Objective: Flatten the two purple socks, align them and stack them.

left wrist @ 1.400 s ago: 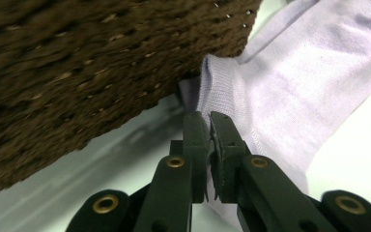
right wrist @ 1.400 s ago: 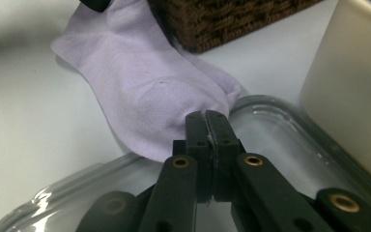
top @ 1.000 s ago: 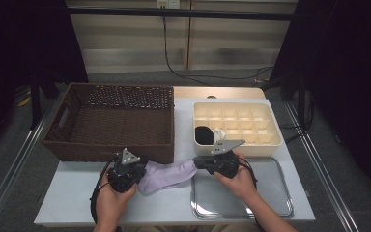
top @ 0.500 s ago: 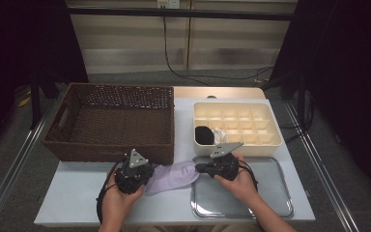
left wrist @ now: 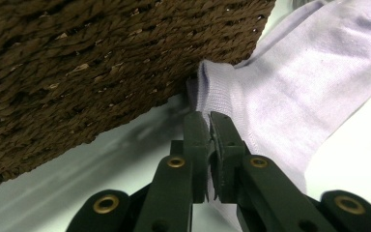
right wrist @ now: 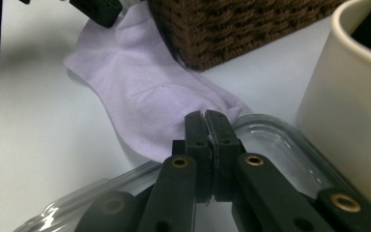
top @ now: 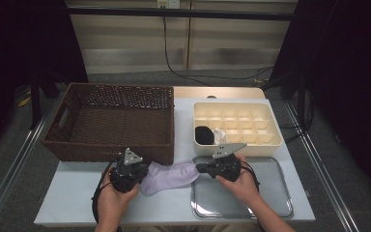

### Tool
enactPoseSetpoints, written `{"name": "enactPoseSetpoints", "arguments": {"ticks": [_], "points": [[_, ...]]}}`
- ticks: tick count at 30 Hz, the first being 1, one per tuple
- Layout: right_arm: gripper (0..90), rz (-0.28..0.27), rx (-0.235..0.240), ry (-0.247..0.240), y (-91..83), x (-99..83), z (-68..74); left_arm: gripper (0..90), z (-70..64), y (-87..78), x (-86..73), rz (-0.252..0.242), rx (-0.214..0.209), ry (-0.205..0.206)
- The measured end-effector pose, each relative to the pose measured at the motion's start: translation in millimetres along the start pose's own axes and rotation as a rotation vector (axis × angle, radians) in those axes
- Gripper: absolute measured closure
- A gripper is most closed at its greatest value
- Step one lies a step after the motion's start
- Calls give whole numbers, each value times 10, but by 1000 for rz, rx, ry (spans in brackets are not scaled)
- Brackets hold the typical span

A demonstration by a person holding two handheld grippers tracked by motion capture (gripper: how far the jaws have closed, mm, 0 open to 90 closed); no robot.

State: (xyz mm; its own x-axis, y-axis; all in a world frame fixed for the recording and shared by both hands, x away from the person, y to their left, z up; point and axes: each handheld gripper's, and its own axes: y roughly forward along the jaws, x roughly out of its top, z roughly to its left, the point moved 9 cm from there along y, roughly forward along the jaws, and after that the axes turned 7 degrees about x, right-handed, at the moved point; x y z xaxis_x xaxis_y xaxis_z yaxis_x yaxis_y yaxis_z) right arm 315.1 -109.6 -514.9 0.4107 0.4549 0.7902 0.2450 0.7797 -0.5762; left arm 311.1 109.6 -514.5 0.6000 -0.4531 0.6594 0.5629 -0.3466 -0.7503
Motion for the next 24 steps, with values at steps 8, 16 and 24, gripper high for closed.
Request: {"name": "enactPoseSetpoints", "arguments": {"ticks": [8,16,24], "points": [[894,-26,5,-18,-71,121,23,865,27,-1,6,-16,-1,-29],[894,3,-4,2,34,24,-46,850,46,115,-31,-9,14,-21],[893,9,0,14,51,-24,-58,770,-214,44,53,-29,-50,58]]}}
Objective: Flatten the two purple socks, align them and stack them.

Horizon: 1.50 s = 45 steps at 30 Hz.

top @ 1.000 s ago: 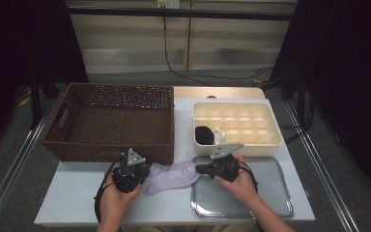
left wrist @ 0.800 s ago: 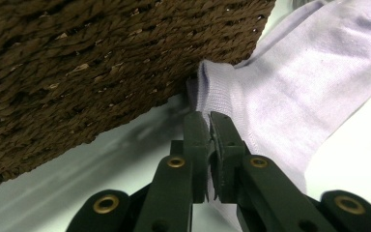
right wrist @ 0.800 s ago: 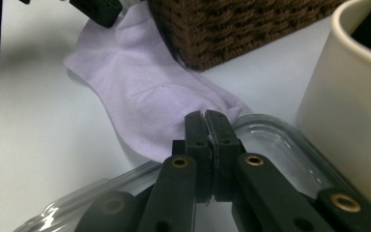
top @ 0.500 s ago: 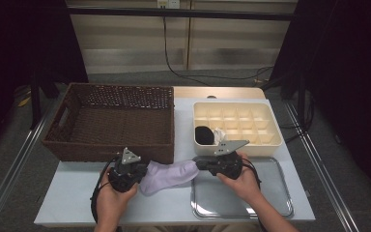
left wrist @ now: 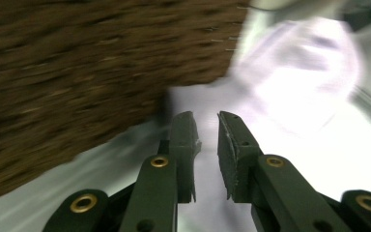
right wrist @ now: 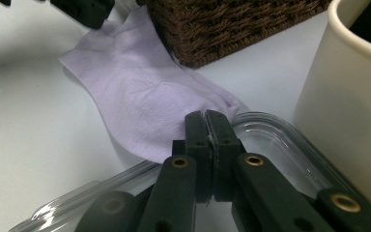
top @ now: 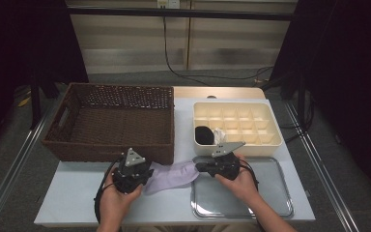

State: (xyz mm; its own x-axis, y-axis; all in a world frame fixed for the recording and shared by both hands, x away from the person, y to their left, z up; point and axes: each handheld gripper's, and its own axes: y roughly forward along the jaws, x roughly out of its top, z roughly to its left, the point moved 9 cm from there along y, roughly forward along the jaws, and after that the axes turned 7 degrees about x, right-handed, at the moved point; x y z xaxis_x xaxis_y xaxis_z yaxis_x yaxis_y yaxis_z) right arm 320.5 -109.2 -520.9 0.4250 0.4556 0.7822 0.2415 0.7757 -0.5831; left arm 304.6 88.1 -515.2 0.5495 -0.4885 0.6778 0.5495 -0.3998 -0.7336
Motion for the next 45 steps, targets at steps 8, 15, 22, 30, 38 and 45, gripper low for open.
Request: {"name": "enactPoseSetpoints", "arguments": {"ticks": [8,15,22,30,38,45], "points": [[894,-4,5,14,-38,27,18,839,-79,194,-107,72,-12,32],[894,-40,9,12,-45,231,19,865,-96,194,-107,67,-7,59],[892,-21,16,24,40,303,26,865,-87,196,-108,66,-6,49],[881,104,-23,31,294,40,-57,864,-96,197,-109,59,-4,46],[884,180,-106,-20,108,-34,-84,863,-94,196,-109,62,-4,48],[784,39,-61,49,79,26,-85,861,-94,197,-110,61,-6,42]]}}
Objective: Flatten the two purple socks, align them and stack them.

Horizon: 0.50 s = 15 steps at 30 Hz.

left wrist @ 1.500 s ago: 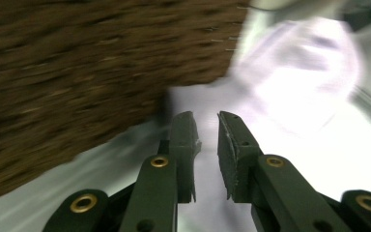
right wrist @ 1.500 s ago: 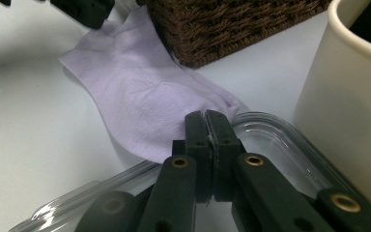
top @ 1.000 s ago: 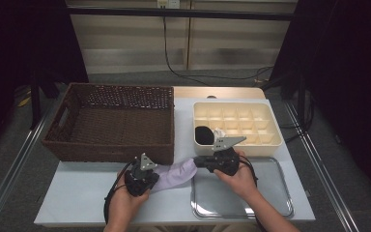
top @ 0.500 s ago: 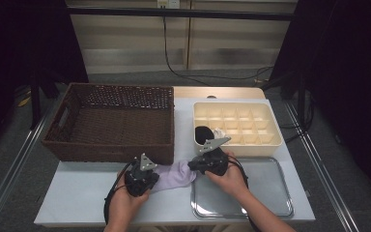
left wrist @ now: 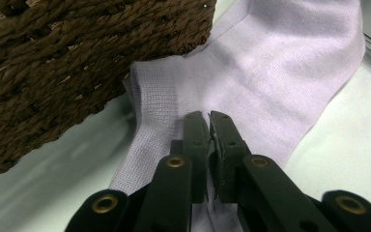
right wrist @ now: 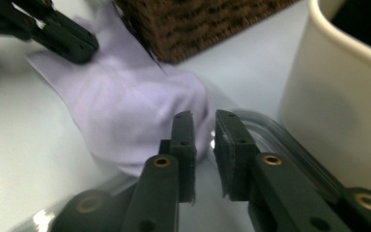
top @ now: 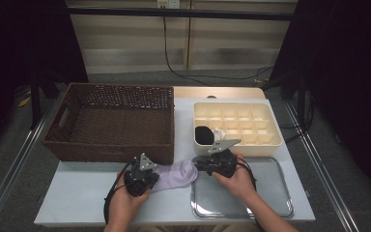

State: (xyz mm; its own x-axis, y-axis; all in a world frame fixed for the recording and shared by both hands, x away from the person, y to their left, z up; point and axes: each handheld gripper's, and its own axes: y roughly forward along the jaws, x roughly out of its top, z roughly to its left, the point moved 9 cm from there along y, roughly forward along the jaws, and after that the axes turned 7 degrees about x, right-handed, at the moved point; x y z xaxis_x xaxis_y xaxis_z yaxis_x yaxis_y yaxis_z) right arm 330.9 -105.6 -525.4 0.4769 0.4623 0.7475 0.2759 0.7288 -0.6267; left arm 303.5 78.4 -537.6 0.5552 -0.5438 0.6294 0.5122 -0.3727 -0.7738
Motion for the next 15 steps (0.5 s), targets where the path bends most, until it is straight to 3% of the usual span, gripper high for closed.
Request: {"name": "enactPoseSetpoints", "arguments": {"ticks": [2,4,8,11,15], "points": [[753,12,-2,-14,46,8,18,861,3,-3,-6,3,1,7],[710,31,-33,-26,109,-19,-7,860,3,-1,-2,-3,0,4],[880,19,34,19,122,-56,37,862,6,-1,-2,-2,1,2],[890,45,40,32,18,-121,56,875,9,-5,-3,2,10,10],[893,21,77,94,-95,-237,65,886,-1,-3,5,7,21,10]]}}
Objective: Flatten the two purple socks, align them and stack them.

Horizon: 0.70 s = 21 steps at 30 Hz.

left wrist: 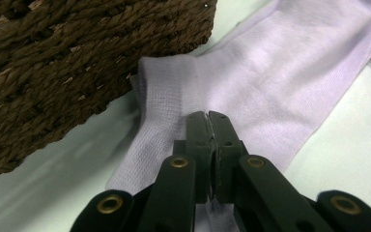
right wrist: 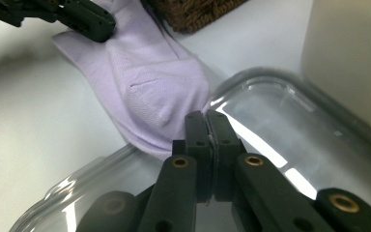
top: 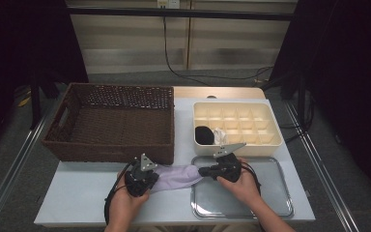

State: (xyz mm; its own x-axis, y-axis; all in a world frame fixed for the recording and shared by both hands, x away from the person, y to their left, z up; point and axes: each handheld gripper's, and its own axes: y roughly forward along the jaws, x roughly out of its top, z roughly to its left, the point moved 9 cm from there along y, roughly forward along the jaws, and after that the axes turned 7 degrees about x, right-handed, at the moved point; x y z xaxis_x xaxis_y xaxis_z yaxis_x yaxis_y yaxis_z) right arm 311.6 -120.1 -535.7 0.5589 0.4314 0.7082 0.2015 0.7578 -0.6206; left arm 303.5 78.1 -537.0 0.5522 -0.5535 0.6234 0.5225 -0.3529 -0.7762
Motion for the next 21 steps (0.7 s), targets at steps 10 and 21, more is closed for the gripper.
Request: {"name": "enactPoseSetpoints", "arguments": {"ticks": [10,21], "points": [[810,-88,-20,-41,-54,162,45,850,-2,8,8,-7,-6,-37],[812,-83,30,-152,157,359,263,842,-6,17,22,-11,-8,-39]]}}
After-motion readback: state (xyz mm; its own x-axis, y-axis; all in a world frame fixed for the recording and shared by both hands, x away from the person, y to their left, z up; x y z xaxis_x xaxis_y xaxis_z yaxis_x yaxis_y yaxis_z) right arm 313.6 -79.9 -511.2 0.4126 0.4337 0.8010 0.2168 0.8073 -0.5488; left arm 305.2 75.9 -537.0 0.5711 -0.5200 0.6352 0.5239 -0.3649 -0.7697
